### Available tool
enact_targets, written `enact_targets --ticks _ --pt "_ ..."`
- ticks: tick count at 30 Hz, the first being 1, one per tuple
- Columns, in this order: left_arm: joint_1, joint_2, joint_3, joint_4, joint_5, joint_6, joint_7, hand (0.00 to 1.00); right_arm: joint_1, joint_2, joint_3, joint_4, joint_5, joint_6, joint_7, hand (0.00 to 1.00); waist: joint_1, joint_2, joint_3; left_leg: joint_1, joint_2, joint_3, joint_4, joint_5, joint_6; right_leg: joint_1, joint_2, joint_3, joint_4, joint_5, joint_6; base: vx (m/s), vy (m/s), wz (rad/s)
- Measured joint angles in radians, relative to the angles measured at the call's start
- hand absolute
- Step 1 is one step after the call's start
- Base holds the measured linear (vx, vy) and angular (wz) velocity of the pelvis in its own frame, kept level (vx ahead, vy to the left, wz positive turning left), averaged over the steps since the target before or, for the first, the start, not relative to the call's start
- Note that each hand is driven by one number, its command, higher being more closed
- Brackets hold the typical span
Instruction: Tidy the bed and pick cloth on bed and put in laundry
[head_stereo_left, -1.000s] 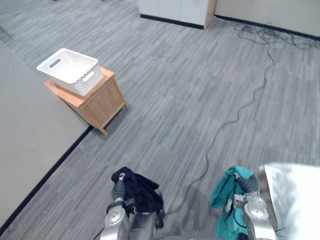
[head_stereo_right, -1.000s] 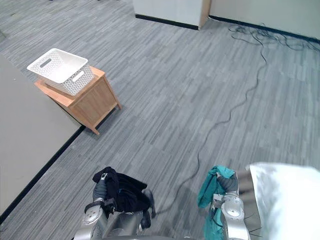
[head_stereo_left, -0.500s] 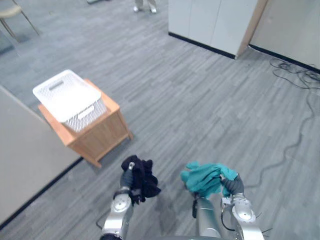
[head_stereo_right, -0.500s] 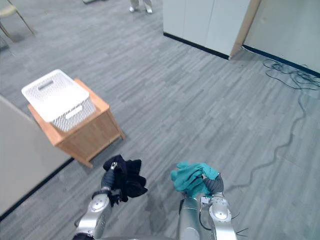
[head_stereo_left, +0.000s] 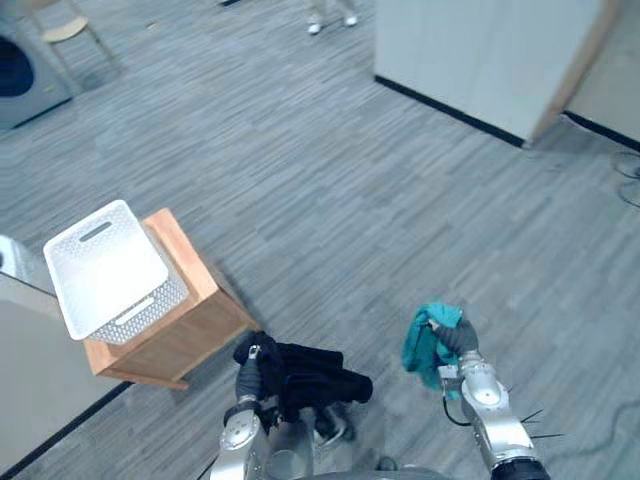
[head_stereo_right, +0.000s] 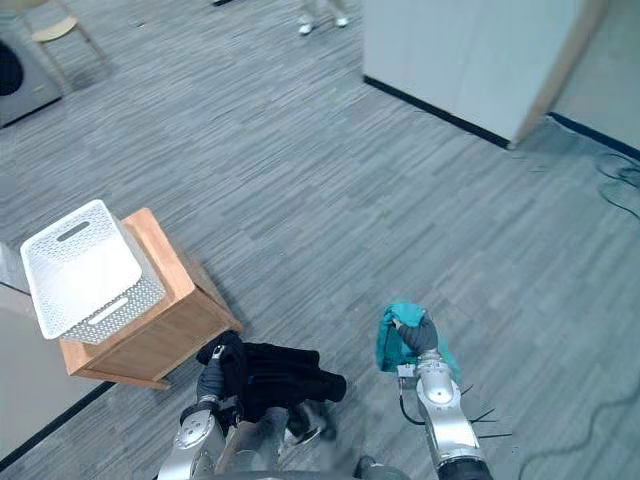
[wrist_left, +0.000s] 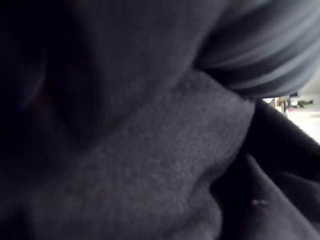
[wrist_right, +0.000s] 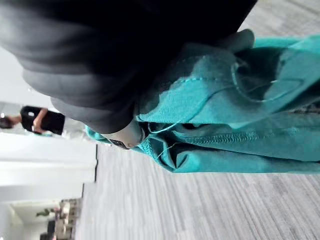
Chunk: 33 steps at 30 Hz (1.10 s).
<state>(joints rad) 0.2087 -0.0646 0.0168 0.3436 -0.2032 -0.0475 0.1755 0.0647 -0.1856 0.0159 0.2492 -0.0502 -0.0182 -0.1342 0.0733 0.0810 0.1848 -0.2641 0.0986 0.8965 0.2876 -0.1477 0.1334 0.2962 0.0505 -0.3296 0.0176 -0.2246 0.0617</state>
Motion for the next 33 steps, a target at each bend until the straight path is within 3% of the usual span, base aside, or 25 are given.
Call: enact_targets --ticks 1,2,3,5,6,8,9,11,13,14,15,16,17,18,19,21,22,23,25,28,29,30,31,32,33 --pt "0.005 0.006 0.011 0.005 0.001 0.001 0.001 1.0 -0.002 0.017 -0.002 0.015 -0.003 0.002 -0.002 1.0 0.003 -0.033 -0.031 0.008 -0.047 -0.043 -0.021 0.016 0.151 -0.02 -0.025 -0.028 0.13 -0.08 0.012 0.7 -0.071 1.21" --pt "0.003 0.01 0.021 0.009 0.001 0.008 0.001 1.0 -0.001 0.029 -0.002 0.018 -0.003 0.004 -0.003 1.0 -0.001 -0.061 -0.044 0.017 -0.068 -0.058 -0.025 -0.004 0.16 -0.053 -0.058 -0.052 0.241 -0.106 0.029 0.85 -0.047 1.41" --pt "0.003 0.005 0.013 0.009 0.001 0.016 0.003 1.0 -0.008 0.04 -0.006 0.023 -0.013 0.005 -0.007 1.0 0.0 -0.078 -0.048 0.043 -0.1 -0.148 -0.022 -0.036 0.15 -0.165 -0.122 -0.057 0.584 -0.078 0.054 0.58 -0.014 1.27" --pt "0.011 0.006 0.01 0.008 0.001 0.023 0.008 1.0 -0.004 0.051 -0.007 0.023 -0.021 0.006 -0.009 1.0 -0.008 -0.084 -0.047 0.128 -0.131 -0.254 -0.025 -0.067 0.114 -0.268 -0.173 -0.013 0.924 -0.066 0.048 0.75 -0.037 1.62" --pt "0.013 0.01 -0.003 0.008 0.001 0.023 0.018 1.0 0.008 0.053 -0.007 0.02 -0.022 0.005 -0.009 1.0 -0.009 -0.078 -0.046 0.191 -0.14 -0.324 -0.038 -0.074 0.082 -0.302 -0.189 0.009 0.992 -0.076 0.031 0.8 -0.105 2.18" --pt "0.005 0.023 -0.022 0.007 0.001 0.018 0.028 1.0 0.053 0.063 -0.006 -0.001 -0.02 -0.003 -0.002 1.0 -0.039 -0.065 -0.059 0.31 -0.133 -0.547 -0.096 -0.067 0.036 -0.442 -0.194 0.109 0.91 -0.11 -0.019 0.73 -0.226 2.59" --pt "0.003 0.025 -0.023 0.007 0.001 0.017 0.028 1.0 0.058 0.064 -0.007 -0.006 -0.02 -0.004 -0.001 1.0 -0.043 -0.064 -0.059 0.317 -0.131 -0.566 -0.099 -0.064 0.029 -0.457 -0.194 0.126 0.887 -0.111 -0.019 0.76 -0.412 2.69" --pt "-0.03 0.043 -0.027 0.028 0.008 0.002 0.027 1.0 0.076 0.068 -0.023 -0.04 -0.02 -0.011 0.003 1.0 -0.074 -0.061 -0.058 0.346 -0.101 -0.748 -0.126 -0.062 -0.035 -0.567 -0.196 0.322 0.59 -0.075 0.022 0.52 -0.389 2.2" --pt "-0.059 0.063 -0.026 0.072 0.029 0.001 0.028 1.0 0.092 0.086 -0.051 -0.042 -0.021 -0.014 0.002 1.0 -0.075 -0.063 -0.057 0.365 -0.058 -0.889 -0.109 -0.106 -0.107 -0.595 -0.221 0.503 0.276 0.035 0.076 0.54 -0.597 1.89" --pt "-0.06 0.069 -0.025 0.078 0.033 0.001 0.028 1.0 0.096 0.092 -0.054 -0.043 -0.021 -0.014 0.002 1.0 -0.074 -0.067 -0.056 0.371 -0.048 -0.921 -0.103 -0.127 -0.123 -0.593 -0.231 0.528 0.224 0.052 0.103 0.63 -0.79 1.83" --pt "-0.048 0.088 -0.024 0.084 0.051 0.0 0.03 1.0 0.109 0.105 -0.052 -0.044 -0.022 -0.014 0.004 1.0 -0.069 -0.079 -0.056 0.402 -0.026 -0.981 -0.076 -0.184 -0.169 -0.592 -0.252 0.553 0.188 0.068 0.138 0.54 -0.742 1.61" --pt "-0.014 0.107 -0.022 0.078 0.06 -0.001 0.031 1.0 0.142 0.106 -0.031 -0.055 -0.022 -0.013 0.004 1.0 -0.067 -0.103 -0.072 0.452 0.011 -1.043 -0.057 -0.245 -0.207 -0.587 -0.248 0.531 0.262 0.065 0.125 0.55 -0.779 1.55" --pt "0.0 0.103 -0.016 0.082 0.06 0.002 0.034 1.0 0.15 0.099 -0.021 -0.058 -0.022 -0.009 0.005 1.0 -0.066 -0.101 -0.07 0.478 0.038 -1.06 -0.051 -0.261 -0.214 -0.588 -0.224 0.507 0.328 0.1 0.166 0.54 -0.756 1.38" --pt "0.031 0.059 0.024 0.079 0.06 0.002 0.042 1.0 0.158 0.08 -0.002 -0.081 -0.028 -0.003 0.008 1.0 -0.063 -0.053 -0.079 0.451 0.11 -1.082 0.128 -0.263 -0.197 -0.58 -0.174 0.434 0.447 0.102 0.145 0.46 -0.686 1.0" --pt "0.05 0.003 0.037 0.078 0.056 0.001 0.05 1.0 0.158 0.049 0.002 -0.113 -0.031 -0.003 0.008 1.0 -0.056 0.001 -0.087 0.339 0.169 -1.084 0.359 -0.192 -0.173 -0.543 -0.123 0.38 0.465 0.064 0.09 0.44 -0.639 0.81" --pt "0.071 0.005 0.016 0.081 0.055 0.002 0.038 1.0 0.129 0.028 0.022 -0.135 -0.031 -0.004 0.008 1.0 -0.048 0.039 -0.071 0.224 0.227 -1.044 0.606 -0.096 -0.158 -0.455 -0.065 0.347 0.404 0.057 0.042 0.46 -0.565 0.23" --pt "0.082 0.004 0.029 0.079 0.037 0.002 0.04 1.0 0.103 0.037 0.023 -0.136 -0.031 -0.008 0.003 1.0 -0.034 0.032 -0.063 0.152 0.226 -0.959 0.752 -0.104 -0.151 -0.348 -0.045 0.326 0.301 0.08 -0.011 0.47 -0.494 0.08" --pt "0.082 0.004 0.032 0.076 0.035 0.001 0.039 1.0 0.096 0.041 0.021 -0.136 -0.031 -0.012 0.002 1.0 -0.028 0.023 -0.058 0.136 0.212 -0.921 0.77 -0.11 -0.15 -0.309 -0.044 0.322 0.262 0.088 -0.025 0.42 -0.439 0.13" --pt "0.086 0.004 0.035 0.04 0.035 -0.003 0.02 1.0 0.069 0.038 0.012 -0.156 -0.033 -0.023 0.004 1.0 -0.001 -0.004 -0.057 0.06 0.142 -0.733 0.669 -0.139 -0.165 -0.207 -0.045 0.291 0.133 0.099 -0.056 0.47 -0.407 0.27" --pt "0.085 0.004 0.036 -0.001 0.036 -0.005 0.005 1.0 0.021 0.035 -0.013 -0.154 -0.041 -0.023 0.004 1.0 -0.002 -0.006 -0.056 0.018 0.093 -0.506 0.425 -0.142 -0.164 -0.151 -0.043 0.224 0.08 0.095 -0.062 0.42 -0.209 0.56" --pt "0.083 0.004 0.033 -0.013 0.036 -0.005 0.0 1.0 0.006 0.02 -0.026 -0.154 -0.051 -0.023 0.002 1.0 -0.001 -0.006 -0.057 0.036 0.091 -0.34 0.318 -0.136 -0.16 -0.13 -0.043 0.177 0.057 0.092 -0.057 0.42 -0.152 0.73" --pt "0.081 0.004 0.033 -0.025 0.036 -0.006 0.0 1.0 -0.01 0.019 -0.038 -0.155 -0.066 -0.023 0.002 1.0 -0.003 -0.008 -0.059 0.077 0.087 -0.126 0.205 -0.111 -0.098 -0.106 -0.042 0.117 0.054 0.063 -0.039 0.42 -0.139 0.76" --pt "0.079 0.004 0.033 -0.028 0.037 -0.006 0.0 1.0 -0.013 0.019 -0.041 -0.157 -0.07 -0.023 0.001 1.0 -0.003 -0.008 -0.06 0.096 0.082 -0.06 0.169 -0.094 -0.058 -0.101 -0.042 0.091 0.073 0.036 -0.032 0.4 -0.086 0.97" --pt "0.078 0.005 0.033 -0.03 0.037 -0.006 -0.002 1.0 -0.014 0.019 -0.056 -0.159 -0.075 -0.023 -0.005 1.0 -0.008 -0.005 -0.062 0.135 0.052 -0.02 0.101 -0.118 0.049 -0.102 -0.042 0.043 0.167 -0.032 -0.011 0.47 -0.015 1.33" --pt "0.069 0.008 0.033 -0.018 0.038 -0.005 -0.001 1.0 -0.009 0.027 -0.059 -0.156 -0.079 -0.02 -0.02 1.0 -0.012 -0.033 -0.061 0.167 -0.015 -0.089 0.045 -0.119 0.058 -0.146 -0.1 -0.021 0.392 -0.086 0.025 0.39 0.006 1.45"
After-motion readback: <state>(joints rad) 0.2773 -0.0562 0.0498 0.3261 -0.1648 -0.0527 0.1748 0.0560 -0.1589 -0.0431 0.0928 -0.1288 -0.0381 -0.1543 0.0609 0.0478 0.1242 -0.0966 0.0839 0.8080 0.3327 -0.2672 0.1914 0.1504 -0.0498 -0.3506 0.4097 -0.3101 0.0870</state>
